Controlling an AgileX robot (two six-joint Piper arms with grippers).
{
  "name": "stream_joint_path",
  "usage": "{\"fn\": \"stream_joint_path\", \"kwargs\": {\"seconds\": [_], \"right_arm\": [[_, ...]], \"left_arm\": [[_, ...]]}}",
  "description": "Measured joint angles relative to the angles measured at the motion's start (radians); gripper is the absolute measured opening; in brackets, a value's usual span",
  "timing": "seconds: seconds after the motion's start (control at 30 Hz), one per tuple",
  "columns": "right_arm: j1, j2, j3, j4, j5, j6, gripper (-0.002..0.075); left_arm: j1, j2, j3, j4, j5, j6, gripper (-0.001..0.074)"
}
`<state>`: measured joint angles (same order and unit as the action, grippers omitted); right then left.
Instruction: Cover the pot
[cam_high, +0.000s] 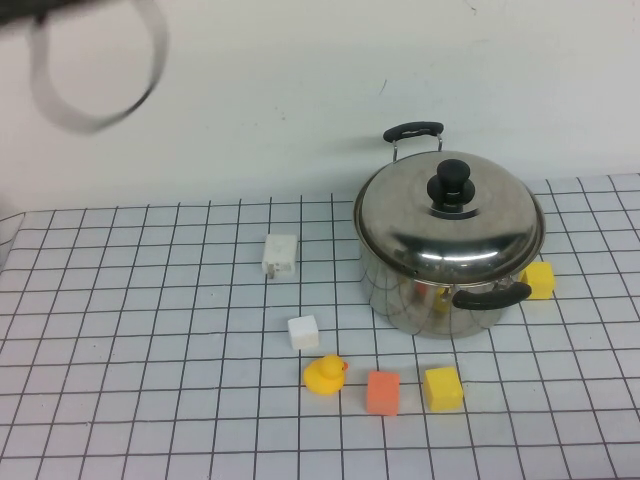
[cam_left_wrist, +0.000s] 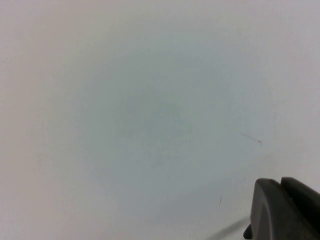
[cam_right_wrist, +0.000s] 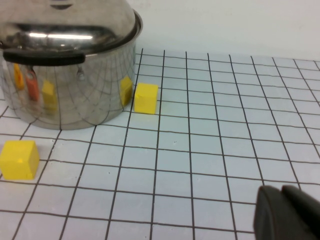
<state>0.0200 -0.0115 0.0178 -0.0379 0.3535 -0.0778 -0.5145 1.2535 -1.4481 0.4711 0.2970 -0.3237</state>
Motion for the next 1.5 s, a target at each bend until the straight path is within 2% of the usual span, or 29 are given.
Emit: {"fn": "stream_joint_path", "kwargs": {"seconds": [0.2, 0.33, 0.63, 0.87, 1.03, 1.17, 1.27, 1.5], "right_arm": [[0.000, 0.000, 0.000, 0.000, 0.000, 0.000, 0.0009], [0.000, 0.000, 0.000, 0.000, 0.000, 0.000, 0.0009], [0.000, 0.000, 0.000, 0.000, 0.000, 0.000, 0.0009], [0.000, 0.000, 0.000, 0.000, 0.000, 0.000, 0.0009], [0.000, 0.000, 0.000, 0.000, 0.000, 0.000, 0.0009], [0.000, 0.000, 0.000, 0.000, 0.000, 0.000, 0.0009], [0.000, 0.000, 0.000, 0.000, 0.000, 0.000, 0.0009], [-0.002, 0.000, 0.000, 0.000, 0.000, 0.000, 0.0009]], "left_arm": [[0.000, -0.245, 0.209, 0.024, 0.075, -0.060, 0.0000], [0.000, -0.387, 0.306, 0.028, 0.209, -0.077, -0.0001], [0.000, -0.631, 0.344, -0.039, 0.734, -0.209, -0.0001], [0.000, -0.769, 0.353, 0.064, 0.957, -0.211, -0.0001], [0.030, -0.884, 0.397, 0.123, 0.970, -0.224, -0.0001], [0.098, -0.963, 0.456, 0.110, 0.948, -0.256, -0.0001], [0.167, -1.002, 0.519, 0.084, 0.831, -0.286, -0.0001], [0.365, -1.055, 0.721, -0.092, 0.410, -0.284, -0.0001]]}}
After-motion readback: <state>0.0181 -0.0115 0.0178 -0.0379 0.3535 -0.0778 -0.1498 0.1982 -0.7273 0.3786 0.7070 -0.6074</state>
